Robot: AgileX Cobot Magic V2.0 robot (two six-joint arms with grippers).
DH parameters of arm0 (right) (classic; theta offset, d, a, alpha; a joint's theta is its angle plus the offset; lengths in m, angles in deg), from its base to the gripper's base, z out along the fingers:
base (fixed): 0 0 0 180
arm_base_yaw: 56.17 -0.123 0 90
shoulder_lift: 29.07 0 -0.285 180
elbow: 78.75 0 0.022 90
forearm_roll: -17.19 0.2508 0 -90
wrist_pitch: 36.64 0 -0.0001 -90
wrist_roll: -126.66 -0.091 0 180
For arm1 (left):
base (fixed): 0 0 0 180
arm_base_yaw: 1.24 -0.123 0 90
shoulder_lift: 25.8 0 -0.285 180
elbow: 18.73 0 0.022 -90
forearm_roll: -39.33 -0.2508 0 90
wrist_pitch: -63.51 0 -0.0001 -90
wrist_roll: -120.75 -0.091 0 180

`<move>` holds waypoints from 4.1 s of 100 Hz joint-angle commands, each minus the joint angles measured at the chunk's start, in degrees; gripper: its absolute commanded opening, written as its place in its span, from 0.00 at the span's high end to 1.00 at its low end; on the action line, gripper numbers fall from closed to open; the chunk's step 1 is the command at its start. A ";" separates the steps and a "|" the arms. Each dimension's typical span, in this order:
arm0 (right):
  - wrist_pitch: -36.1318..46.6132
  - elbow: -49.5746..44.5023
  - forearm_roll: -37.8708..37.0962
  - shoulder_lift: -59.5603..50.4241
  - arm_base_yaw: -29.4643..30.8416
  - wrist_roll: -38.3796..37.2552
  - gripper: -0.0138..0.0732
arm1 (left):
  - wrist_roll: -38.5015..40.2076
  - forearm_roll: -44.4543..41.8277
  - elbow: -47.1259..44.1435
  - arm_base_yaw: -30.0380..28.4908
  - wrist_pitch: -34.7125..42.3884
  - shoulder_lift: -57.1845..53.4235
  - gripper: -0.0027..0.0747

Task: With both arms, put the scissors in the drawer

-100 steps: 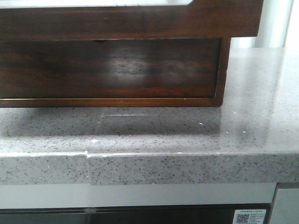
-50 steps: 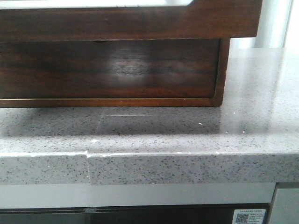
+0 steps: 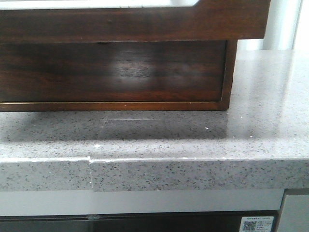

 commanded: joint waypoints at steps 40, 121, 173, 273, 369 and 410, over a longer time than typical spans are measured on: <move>17.45 -22.74 -0.67 -16.14 0.08 -3.44 0.91 | 17.58 5.29 -9.76 0.43 -8.93 -15.39 0.99; 15.05 -38.05 11.09 -21.05 0.08 -10.96 0.91 | 18.11 13.86 -17.47 0.43 -10.16 -17.60 0.99; 14.41 -38.05 14.14 -21.05 0.08 -10.96 0.91 | 18.11 13.86 -17.47 0.43 -10.16 -17.60 0.99; 14.41 -38.05 14.14 -21.05 0.08 -10.96 0.91 | -13.20 53.95 -23.31 -20.78 -17.76 -18.28 0.99; 14.19 -38.05 14.22 -21.05 0.08 -10.96 0.91 | -7.43 49.15 -23.29 -26.88 -40.91 -22.95 0.99; 14.19 -38.05 14.22 -21.05 0.08 -10.96 0.91 | -7.43 49.15 -23.29 -26.88 -40.91 -22.95 0.99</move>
